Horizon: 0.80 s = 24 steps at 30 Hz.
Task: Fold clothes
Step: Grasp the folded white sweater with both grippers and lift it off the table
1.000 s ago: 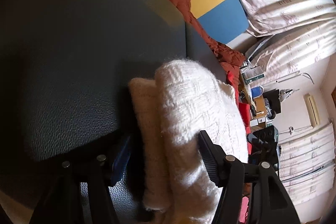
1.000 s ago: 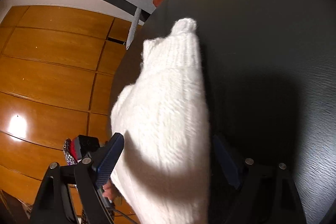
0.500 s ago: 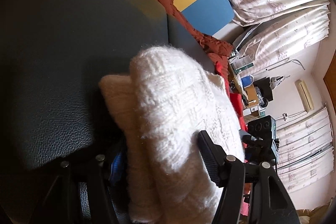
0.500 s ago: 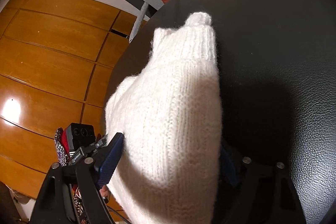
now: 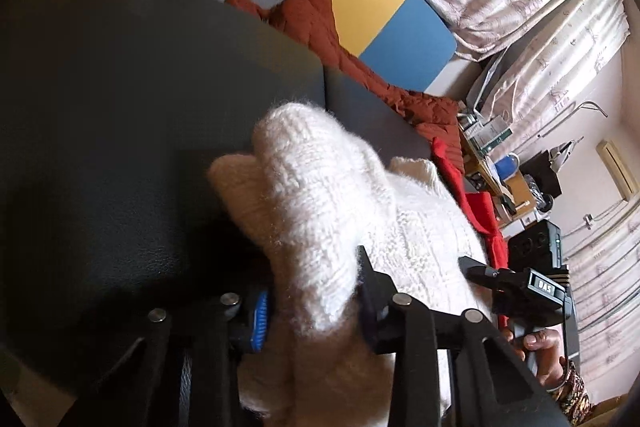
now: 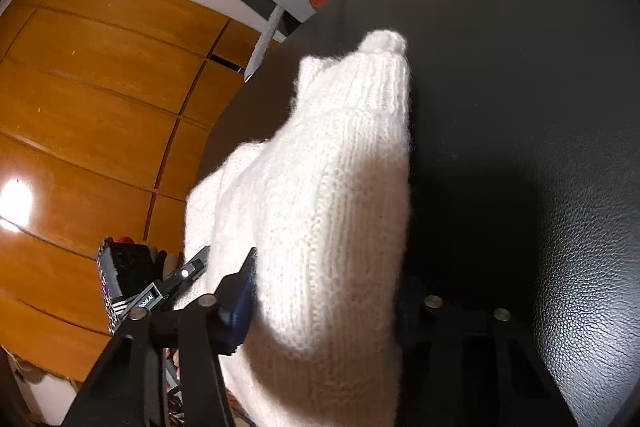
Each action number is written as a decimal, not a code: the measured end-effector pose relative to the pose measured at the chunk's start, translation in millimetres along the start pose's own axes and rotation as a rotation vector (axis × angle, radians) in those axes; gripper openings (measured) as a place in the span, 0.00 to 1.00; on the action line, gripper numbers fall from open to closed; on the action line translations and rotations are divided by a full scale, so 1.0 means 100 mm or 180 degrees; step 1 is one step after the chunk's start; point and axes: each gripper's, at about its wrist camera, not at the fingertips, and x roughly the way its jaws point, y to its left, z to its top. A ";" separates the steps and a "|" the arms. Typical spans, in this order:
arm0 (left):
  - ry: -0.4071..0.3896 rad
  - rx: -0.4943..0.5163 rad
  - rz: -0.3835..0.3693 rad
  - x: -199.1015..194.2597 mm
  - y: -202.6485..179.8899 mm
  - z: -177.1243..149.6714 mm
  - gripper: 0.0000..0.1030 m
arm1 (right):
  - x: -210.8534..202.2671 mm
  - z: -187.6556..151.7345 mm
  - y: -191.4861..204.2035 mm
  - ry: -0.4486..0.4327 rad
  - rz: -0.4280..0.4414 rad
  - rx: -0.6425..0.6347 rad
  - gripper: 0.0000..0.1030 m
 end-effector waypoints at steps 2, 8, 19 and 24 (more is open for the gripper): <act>-0.0083 -0.0037 0.0003 -0.10 -0.03 -0.01 0.32 | -0.04 0.01 0.08 0.0000 0.0063 -0.0074 0.51; -0.0430 -0.0140 -0.0012 -0.66 -0.08 -0.05 0.32 | -0.10 0.10 0.53 0.0008 0.0372 -0.0364 0.50; -0.1447 -0.0323 0.0348 -2.71 0.10 0.04 0.32 | 0.29 0.41 2.25 0.0376 0.1151 -0.1308 0.50; -0.1970 -0.0555 0.0610 -3.81 0.37 0.05 0.32 | 0.82 0.45 3.47 0.0677 0.1575 -0.1803 0.50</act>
